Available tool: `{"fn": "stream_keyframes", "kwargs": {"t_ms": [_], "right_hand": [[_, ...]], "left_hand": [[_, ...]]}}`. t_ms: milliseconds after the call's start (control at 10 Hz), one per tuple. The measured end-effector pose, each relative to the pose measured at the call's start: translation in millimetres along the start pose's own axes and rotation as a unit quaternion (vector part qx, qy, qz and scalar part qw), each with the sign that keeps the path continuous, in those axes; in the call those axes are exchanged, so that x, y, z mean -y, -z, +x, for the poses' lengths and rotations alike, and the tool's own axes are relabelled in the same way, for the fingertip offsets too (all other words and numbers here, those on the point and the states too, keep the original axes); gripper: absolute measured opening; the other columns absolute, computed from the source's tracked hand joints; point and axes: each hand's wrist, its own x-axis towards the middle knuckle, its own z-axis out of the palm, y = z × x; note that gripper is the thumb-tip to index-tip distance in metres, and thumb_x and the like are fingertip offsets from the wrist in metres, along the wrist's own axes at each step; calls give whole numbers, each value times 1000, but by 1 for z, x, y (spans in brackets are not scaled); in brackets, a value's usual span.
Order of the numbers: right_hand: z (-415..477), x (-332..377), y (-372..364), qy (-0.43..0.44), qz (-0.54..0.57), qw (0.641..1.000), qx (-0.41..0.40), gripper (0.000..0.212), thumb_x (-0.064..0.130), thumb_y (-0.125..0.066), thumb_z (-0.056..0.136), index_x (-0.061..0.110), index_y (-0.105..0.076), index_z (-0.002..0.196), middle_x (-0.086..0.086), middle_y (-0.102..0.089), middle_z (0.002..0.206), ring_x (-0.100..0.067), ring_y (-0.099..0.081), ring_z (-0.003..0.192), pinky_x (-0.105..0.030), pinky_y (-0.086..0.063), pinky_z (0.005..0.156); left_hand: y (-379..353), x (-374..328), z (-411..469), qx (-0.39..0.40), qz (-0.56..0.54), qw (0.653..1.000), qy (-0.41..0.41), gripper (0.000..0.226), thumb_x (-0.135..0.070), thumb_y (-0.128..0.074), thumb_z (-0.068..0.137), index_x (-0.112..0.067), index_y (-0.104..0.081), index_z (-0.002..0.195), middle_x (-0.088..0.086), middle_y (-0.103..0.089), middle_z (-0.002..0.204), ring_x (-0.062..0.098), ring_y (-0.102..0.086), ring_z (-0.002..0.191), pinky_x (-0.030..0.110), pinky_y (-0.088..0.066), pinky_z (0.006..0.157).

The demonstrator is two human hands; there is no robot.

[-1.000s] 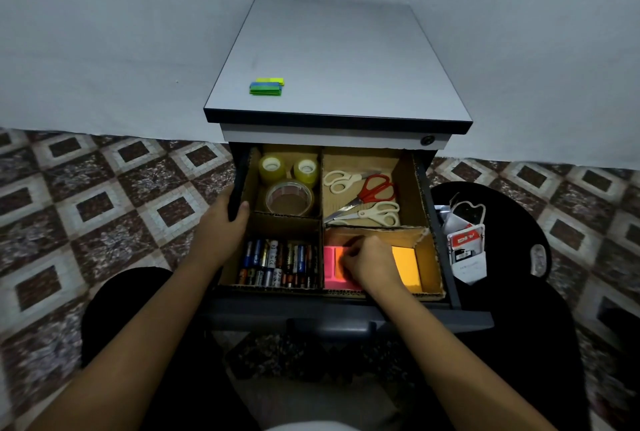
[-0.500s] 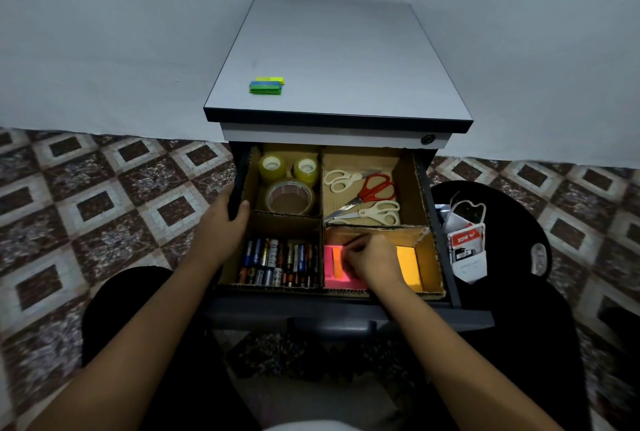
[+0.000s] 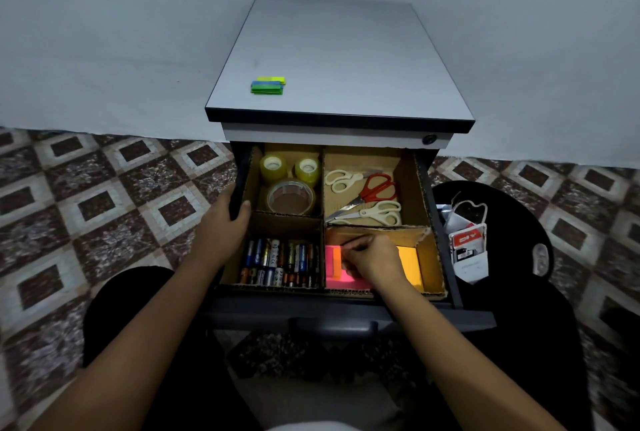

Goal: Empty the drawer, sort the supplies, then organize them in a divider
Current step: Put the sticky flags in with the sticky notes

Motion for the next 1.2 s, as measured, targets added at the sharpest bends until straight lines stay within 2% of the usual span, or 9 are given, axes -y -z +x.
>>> {"fn": "stream_keyframes", "kwargs": {"t_ms": [100, 300, 400, 600, 700, 800, 900, 1100, 1200], "right_hand": [[2, -2, 0, -7, 16, 1000, 10, 21, 4, -57, 90, 13, -64, 72, -8, -64, 64, -16, -59, 52, -27, -50, 54], [1, 0, 1, -17, 32, 999, 12, 13, 2, -56, 90, 4, -66, 82, -9, -63, 64, -14, -58, 51, -21, -49, 47], [-1, 0, 0, 8, -11, 1000, -17, 17, 7, -60, 88, 12, -67, 74, -5, -65, 70, -14, -59, 59, -26, -50, 60], [-16, 6, 3, 106, -37, 992, -61, 11, 19, -60, 90, 16, -68, 96, 7, -59, 84, -2, -52, 72, -18, -46, 61], [-23, 21, 7, 179, -32, 982, -57, 7, 21, -59, 91, 19, -65, 92, 8, -61, 84, -3, -54, 79, -11, -40, 63], [-23, 55, 14, 233, -51, 970, -52, 8, 24, -57, 91, 21, -64, 89, 10, -59, 82, -3, -54, 80, -14, -41, 63], [-15, 100, 22, 293, -47, 954, -43, 12, 23, -59, 90, 15, -68, 94, 1, -66, 91, -8, -58, 83, -21, -47, 70], [22, 182, 27, 385, -126, 913, -51, 16, 19, -62, 88, 11, -70, 99, -3, -68, 96, -9, -58, 87, -13, -40, 69], [45, 209, 22, 408, -195, 890, -64, 21, 17, -59, 89, 10, -69, 105, -8, -68, 102, -19, -59, 97, -19, -38, 75]], "left_hand": [[0, -1, -1, -1, -2, 1000, 0, 54, -35, -42, 98, -19, -26, 147, 10, -37, 148, 28, -36, 135, 40, -33, 106], [0, -1, -1, -2, -2, 1000, -3, 54, -34, -42, 99, -18, -26, 148, 10, -35, 149, 28, -34, 136, 39, -32, 107], [0, -1, -1, -3, -5, 1000, -3, 54, -34, -43, 98, -18, -26, 147, 10, -35, 149, 28, -34, 136, 40, -31, 107], [-1, 0, 0, -6, -3, 1000, -7, 54, -34, -43, 98, -18, -28, 147, 10, -36, 149, 27, -34, 136, 39, -31, 108], [-1, 2, 1, -4, -4, 1000, -5, 54, -34, -43, 98, -18, -27, 147, 10, -36, 149, 27, -35, 136, 39, -32, 108], [-1, 3, 3, -6, -3, 1000, -2, 55, -34, -43, 98, -18, -26, 147, 10, -36, 149, 27, -35, 136, 39, -33, 107], [-1, 5, 5, 0, -4, 1000, 0, 56, -36, -44, 98, -21, -25, 148, 10, -36, 148, 28, -36, 135, 40, -34, 107], [0, 8, 6, 11, -23, 1000, -7, 55, -36, -44, 97, -22, -25, 147, 8, -38, 148, 25, -39, 133, 40, -37, 107], [-1, 9, 6, 10, -23, 1000, -4, 56, -36, -44, 97, -21, -25, 148, 7, -36, 149, 24, -37, 135, 40, -35, 109]]}}
